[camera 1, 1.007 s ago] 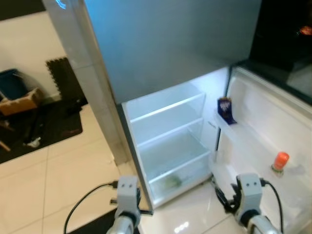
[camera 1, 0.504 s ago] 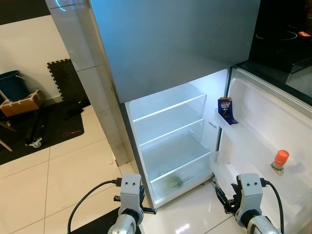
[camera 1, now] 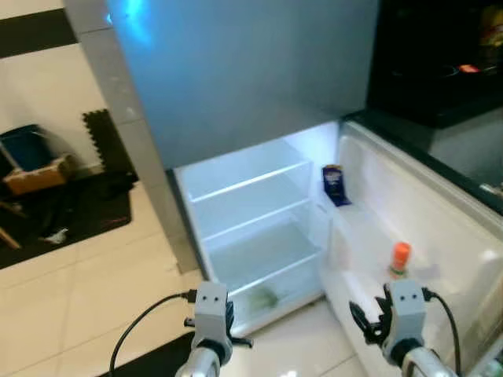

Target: Restocking fridge

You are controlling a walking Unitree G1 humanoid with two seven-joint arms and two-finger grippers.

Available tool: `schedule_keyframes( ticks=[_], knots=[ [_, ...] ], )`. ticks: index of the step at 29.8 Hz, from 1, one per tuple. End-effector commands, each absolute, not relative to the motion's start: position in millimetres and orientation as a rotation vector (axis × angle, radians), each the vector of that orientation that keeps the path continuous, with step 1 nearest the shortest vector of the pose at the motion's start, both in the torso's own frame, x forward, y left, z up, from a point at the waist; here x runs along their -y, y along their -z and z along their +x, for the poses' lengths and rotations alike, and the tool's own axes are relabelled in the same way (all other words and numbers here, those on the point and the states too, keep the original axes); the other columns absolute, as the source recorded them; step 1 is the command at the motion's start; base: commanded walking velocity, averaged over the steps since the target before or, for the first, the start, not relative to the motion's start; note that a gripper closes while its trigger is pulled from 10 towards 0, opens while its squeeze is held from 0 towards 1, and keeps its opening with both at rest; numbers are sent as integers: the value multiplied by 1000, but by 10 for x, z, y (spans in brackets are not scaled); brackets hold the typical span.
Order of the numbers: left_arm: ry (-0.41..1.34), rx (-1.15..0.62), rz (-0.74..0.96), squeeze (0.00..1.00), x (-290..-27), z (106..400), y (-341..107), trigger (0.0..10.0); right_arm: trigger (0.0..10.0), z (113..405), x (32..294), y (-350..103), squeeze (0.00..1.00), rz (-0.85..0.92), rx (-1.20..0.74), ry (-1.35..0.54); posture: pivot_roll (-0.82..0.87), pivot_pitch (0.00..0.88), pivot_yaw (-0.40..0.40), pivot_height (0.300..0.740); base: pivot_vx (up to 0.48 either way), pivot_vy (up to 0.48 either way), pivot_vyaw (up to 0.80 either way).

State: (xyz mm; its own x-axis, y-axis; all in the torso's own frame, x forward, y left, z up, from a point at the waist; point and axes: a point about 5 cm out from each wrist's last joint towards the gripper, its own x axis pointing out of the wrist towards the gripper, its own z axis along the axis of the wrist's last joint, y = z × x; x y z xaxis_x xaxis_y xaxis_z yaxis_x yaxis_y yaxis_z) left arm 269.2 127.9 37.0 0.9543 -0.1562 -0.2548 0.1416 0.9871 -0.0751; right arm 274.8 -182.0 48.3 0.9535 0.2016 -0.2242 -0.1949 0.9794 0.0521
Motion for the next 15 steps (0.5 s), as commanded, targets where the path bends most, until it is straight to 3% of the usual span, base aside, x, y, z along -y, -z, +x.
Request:
schedule_keyframes(
  ticks=[1,15],
  knots=[
    [129,-291,-72,0,-1316,2652,-309,10000,10000,2734,1798,-449,0,31,-250,-205,-100,96,82,740,0,0,0],
    [124,-290,-75,0,-1327,2655,-314,10000,10000,2750,1782,-471,0,34,-244,-213,-98,99,79,740,0,0,0]
  ],
)
